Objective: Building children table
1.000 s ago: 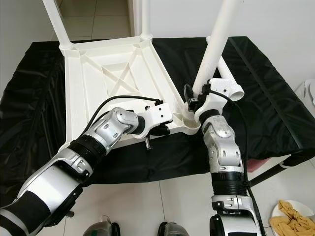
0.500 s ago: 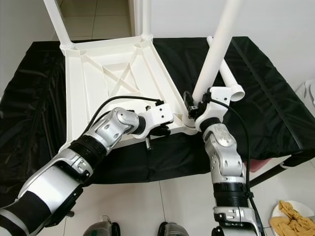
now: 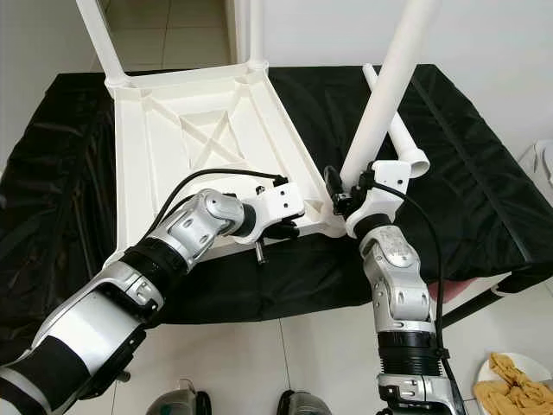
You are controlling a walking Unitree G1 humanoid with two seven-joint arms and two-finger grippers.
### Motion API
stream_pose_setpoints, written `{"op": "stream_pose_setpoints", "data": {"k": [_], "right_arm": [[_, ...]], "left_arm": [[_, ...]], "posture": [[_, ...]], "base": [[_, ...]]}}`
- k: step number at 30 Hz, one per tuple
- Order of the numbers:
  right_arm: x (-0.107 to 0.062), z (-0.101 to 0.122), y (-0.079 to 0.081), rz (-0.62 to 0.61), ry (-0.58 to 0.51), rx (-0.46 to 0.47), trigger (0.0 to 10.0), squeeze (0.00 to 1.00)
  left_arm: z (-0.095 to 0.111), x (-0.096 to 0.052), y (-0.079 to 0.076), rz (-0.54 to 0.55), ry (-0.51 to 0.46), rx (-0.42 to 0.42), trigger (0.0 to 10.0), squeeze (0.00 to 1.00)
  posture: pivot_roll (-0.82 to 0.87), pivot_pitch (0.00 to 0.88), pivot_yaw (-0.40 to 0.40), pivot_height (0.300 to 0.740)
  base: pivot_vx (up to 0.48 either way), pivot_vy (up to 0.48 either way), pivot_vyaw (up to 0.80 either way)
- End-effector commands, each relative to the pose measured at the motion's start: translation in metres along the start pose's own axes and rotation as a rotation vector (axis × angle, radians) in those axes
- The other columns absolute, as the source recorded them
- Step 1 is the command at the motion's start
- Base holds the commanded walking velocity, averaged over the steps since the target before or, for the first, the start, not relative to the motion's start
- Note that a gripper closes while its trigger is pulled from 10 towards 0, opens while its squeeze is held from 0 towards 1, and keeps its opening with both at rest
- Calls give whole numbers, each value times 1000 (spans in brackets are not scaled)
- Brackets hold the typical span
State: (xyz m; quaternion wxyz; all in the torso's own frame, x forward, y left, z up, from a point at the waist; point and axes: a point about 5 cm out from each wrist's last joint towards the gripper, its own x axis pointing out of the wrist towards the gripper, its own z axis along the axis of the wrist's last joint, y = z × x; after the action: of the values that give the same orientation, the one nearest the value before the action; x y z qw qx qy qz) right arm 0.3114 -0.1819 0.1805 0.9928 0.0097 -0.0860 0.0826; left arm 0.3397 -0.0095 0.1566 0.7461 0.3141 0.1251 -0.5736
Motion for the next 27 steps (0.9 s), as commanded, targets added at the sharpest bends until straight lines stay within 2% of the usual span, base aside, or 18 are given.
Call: {"op": "stream_pose_setpoints", "data": {"k": [1,10,14,19,22,25,27], "right_arm": [[-6,-16,-8,-44,75,8,10000,0],[-3,-24,-14,-88,103,15,10000,0],[-3,-30,-17,-110,135,-23,10000,0],[-3,-29,-16,-73,135,-80,10000,0],[-3,-29,-16,-73,135,-80,10000,0],[-2,-29,-7,1,132,-125,10000,0],[-2,-29,-7,1,132,-125,10000,0]], "left_arm": [[-8,-4,7,98,48,14,10000,0],[-7,-5,8,97,47,22,10000,0],[-7,-6,10,101,48,25,10000,0],[-6,-6,10,102,48,28,10000,0],[-6,-6,10,102,48,28,10000,0],[-6,-6,10,103,48,29,10000,0],[-6,-6,10,103,48,29,10000,0]], "posture": [[-12,70,27,740],[-6,67,31,740],[-4,66,30,740],[-6,68,30,740],[-6,68,30,740],[-5,70,30,740],[-5,70,30,740]], "base": [[0,0,0],[0,0,0],[0,0,0],[0,0,0],[0,0,0],[0,0,0],[0,0,0]]}}
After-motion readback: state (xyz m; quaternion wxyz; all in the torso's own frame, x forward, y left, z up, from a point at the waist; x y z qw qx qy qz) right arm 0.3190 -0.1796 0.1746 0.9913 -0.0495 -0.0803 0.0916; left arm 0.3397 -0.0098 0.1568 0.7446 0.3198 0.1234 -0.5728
